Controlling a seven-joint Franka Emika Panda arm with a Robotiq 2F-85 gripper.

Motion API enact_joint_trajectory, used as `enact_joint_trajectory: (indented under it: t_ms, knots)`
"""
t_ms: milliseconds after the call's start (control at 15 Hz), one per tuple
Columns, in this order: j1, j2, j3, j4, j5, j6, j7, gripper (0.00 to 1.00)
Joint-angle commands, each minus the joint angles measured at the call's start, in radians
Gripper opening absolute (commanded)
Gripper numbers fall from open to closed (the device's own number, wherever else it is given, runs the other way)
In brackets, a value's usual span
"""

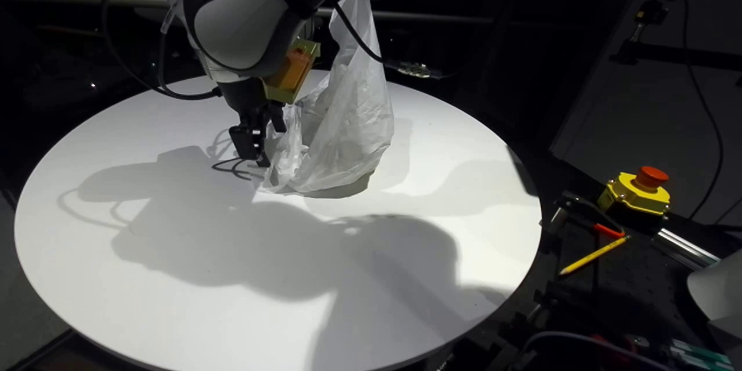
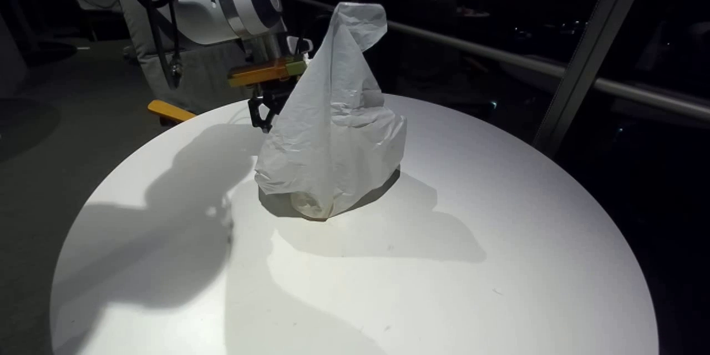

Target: Place the three containers inside the white plastic, pull up the plastic bag

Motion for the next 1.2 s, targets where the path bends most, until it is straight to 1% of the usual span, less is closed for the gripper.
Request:
enact_joint_trajectory:
  t_ms: [0, 67, 133, 200, 333, 400, 533, 600, 667, 867, 1067, 1133]
  knots:
    - [0.003, 0.056, -0.004, 0.089, -0.01, -0.045, -0.034, 0.88]
    - [0.003, 0.063, -0.003, 0.093, -0.009, -0.047, -0.04, 0.74]
    - [0.001, 0.066, -0.001, 0.094, -0.008, -0.047, -0.048, 0.68]
    - [0.0, 0.064, 0.0, 0.089, -0.006, -0.046, -0.051, 0.58]
    - [-0.004, 0.056, 0.004, 0.079, 0.0, -0.04, -0.053, 0.44]
    - [-0.004, 0.045, 0.003, 0.066, -0.001, -0.028, -0.047, 0.35]
    - [-0.004, 0.028, 0.002, 0.049, -0.002, -0.013, -0.039, 0.22]
    - [-0.005, 0.016, 0.003, 0.037, -0.001, -0.009, -0.037, 0.13]
    - [-0.005, 0.009, 0.001, 0.031, -0.001, -0.004, -0.03, 0.08]
    - [-0.007, -0.047, 0.005, -0.009, 0.013, -0.017, -0.012, 0.02]
    - [-0.014, -0.137, 0.009, -0.076, 0.026, -0.014, 0.008, 0.07]
    - [-0.017, -0.175, 0.011, -0.103, 0.03, -0.011, 0.013, 0.06]
